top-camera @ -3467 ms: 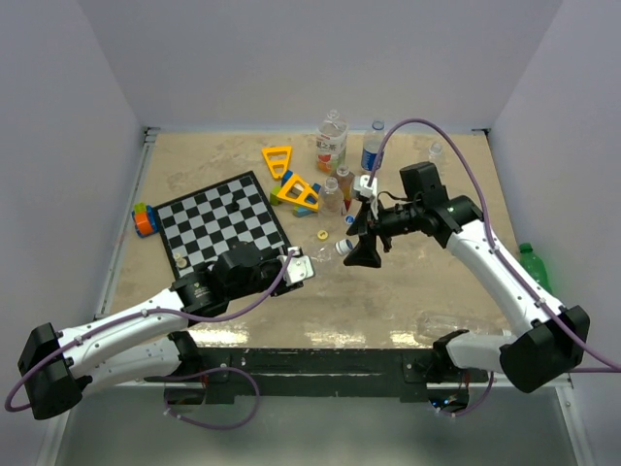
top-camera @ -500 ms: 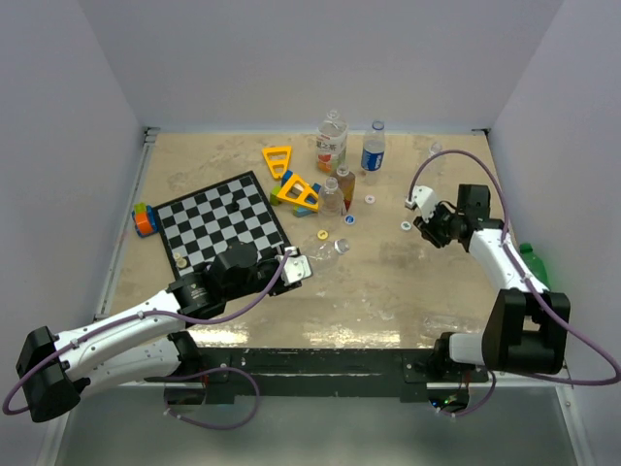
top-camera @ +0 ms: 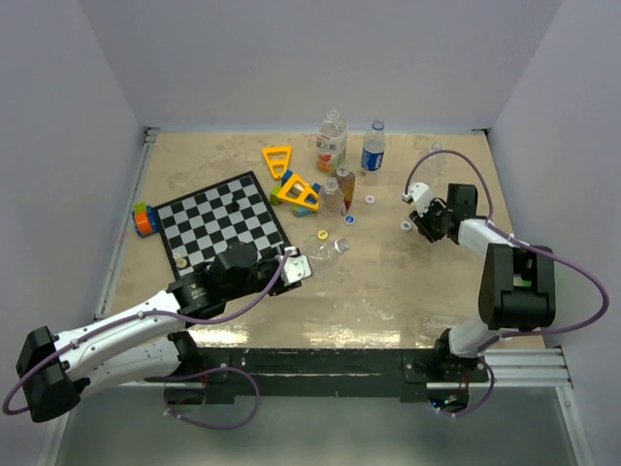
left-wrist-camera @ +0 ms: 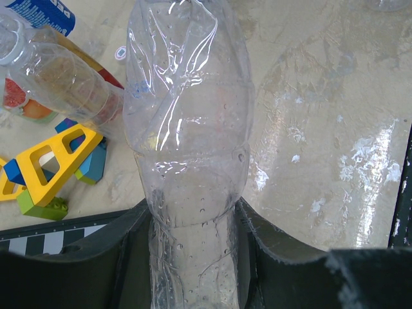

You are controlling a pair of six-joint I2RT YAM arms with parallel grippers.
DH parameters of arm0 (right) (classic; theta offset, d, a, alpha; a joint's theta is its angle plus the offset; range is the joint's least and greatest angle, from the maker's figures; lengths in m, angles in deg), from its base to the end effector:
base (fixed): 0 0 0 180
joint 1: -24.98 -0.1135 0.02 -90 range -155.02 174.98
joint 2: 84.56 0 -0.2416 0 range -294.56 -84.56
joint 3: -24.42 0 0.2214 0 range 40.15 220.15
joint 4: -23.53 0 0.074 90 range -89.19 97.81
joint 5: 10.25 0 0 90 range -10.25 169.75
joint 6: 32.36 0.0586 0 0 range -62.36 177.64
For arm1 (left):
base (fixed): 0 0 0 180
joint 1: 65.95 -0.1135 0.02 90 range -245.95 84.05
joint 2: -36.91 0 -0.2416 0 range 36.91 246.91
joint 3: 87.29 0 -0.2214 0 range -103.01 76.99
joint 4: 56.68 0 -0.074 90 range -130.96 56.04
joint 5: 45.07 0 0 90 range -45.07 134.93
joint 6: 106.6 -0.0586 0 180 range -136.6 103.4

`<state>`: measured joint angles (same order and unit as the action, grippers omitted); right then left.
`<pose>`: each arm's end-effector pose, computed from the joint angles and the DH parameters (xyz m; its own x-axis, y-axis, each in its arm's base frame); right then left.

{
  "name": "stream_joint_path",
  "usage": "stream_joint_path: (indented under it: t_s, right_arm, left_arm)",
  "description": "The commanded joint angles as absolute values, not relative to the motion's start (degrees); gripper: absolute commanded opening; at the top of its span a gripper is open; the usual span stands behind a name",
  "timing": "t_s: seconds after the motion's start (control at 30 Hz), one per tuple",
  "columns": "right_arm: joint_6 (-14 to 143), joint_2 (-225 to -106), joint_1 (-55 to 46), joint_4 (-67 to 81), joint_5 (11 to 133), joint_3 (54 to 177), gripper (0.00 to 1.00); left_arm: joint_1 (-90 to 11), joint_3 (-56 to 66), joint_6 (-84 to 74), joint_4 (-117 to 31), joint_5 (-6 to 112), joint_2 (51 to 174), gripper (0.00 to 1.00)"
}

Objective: Unscrew the bottle caps
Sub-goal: Place the bottle cap at the center of the board.

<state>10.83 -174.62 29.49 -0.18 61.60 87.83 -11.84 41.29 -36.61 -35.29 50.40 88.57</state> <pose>0.3014 -0.0055 0.1559 -0.4355 -0.6606 -0.6115 -0.6442 0.7032 -0.3010 0.1212 -0.1771 0.2533 0.0907 0.4557 -0.8855 0.8805 0.3787 0.2851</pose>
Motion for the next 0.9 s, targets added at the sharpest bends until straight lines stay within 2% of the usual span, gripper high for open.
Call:
stream_joint_path:
  t_s: [0.0,0.23,0.43,0.6,0.77,0.83,0.87]
  right_arm:
    - [13.6,-174.7,29.5,6.0,63.2,90.3,0.34]
    - [14.1,-176.0,29.5,6.2,63.1,90.4,0.51]
    - [13.6,-174.0,29.5,3.9,62.2,90.7,0.54]
    - [10.1,-165.9,29.5,-3.2,57.9,90.5,0.53]
    - [-0.1,-153.9,29.5,-16.9,47.0,92.5,0.53]
    - [-10.1,-149.7,29.5,-25.5,39.4,93.8,0.57]
    - [-15.9,-147.9,29.5,-29.5,34.6,94.4,0.63]
  left_arm:
    - [-12.0,41.4,-35.5,-36.3,50.4,87.6,0.0]
    - [-12.0,41.4,-35.5,-36.3,50.5,87.6,0.0]
    - [-12.0,41.4,-35.5,-36.3,50.4,87.6,0.0]
    - [-12.0,41.4,-35.4,-36.4,50.7,87.6,0.0]
    - [-12.0,41.1,-35.1,-36.5,51.5,87.8,0.0]
    - [-12.0,41.1,-35.1,-36.8,52.2,88.0,0.0]
    - [-12.0,41.1,-34.8,-37.3,52.9,87.9,0.0]
